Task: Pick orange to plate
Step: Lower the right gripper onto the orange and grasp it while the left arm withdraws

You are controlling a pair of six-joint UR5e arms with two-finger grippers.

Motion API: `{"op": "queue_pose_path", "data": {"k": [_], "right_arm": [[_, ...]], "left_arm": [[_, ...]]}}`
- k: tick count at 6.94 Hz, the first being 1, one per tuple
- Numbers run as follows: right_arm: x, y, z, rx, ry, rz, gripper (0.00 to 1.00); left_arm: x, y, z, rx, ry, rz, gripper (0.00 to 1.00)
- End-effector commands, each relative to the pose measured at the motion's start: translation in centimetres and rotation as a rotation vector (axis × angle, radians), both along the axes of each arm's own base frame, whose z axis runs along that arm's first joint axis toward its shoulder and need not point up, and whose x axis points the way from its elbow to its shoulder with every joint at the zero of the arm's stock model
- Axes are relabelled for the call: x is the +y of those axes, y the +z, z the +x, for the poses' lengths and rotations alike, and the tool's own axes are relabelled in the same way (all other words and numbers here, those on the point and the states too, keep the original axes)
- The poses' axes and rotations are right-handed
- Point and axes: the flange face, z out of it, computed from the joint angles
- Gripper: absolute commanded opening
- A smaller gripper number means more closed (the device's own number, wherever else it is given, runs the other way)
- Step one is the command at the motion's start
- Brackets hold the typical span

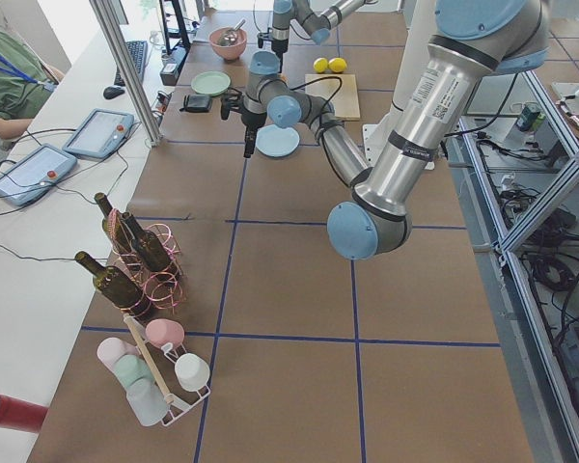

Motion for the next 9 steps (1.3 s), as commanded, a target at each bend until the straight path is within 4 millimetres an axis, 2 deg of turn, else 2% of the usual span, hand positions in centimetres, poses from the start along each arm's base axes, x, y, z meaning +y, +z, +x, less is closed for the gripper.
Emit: {"op": "queue_pose_path", "data": {"k": [1,3,4,6,7,8,9], "right_arm": [[-0.1,0.6,-0.1,0.013,-0.004,0.001,1.0],[-0.3,1.4,-0.4,0.027,-0.005,-0.008,1.0],[-0.5,2.7,-0.9,0.043,-0.011,-0.027,1.0],[-0.2,2.6,-1.4,0.039,-0.022,-0.03,1.0],[-0.1,2.4,-1.4,0.034,-0.021,-0.035,0.8],[-0.1,2.2,-1.2,0.031,-0.025,-0.027,0.19],[0.1,1.1,-1.0,0.014,-0.027,-0.014,0.0]], "left_arm": [[-0.1,0.3,-0.3,-0.004,-0.002,-0.002,1.0],[-0.1,0.4,-0.4,-0.005,-0.003,-0.002,1.0],[-0.1,0.4,-0.3,-0.006,-0.003,-0.003,1.0],[-0.1,0.7,-0.5,-0.013,0.004,0.004,1.0],[-0.8,0.9,-1.6,-0.024,-0.001,0.021,1.0],[-1.2,1.8,-2.5,-0.046,0.01,0.039,1.0],[-1.4,3.2,-3.3,-0.072,0.043,0.059,1.0]]}}
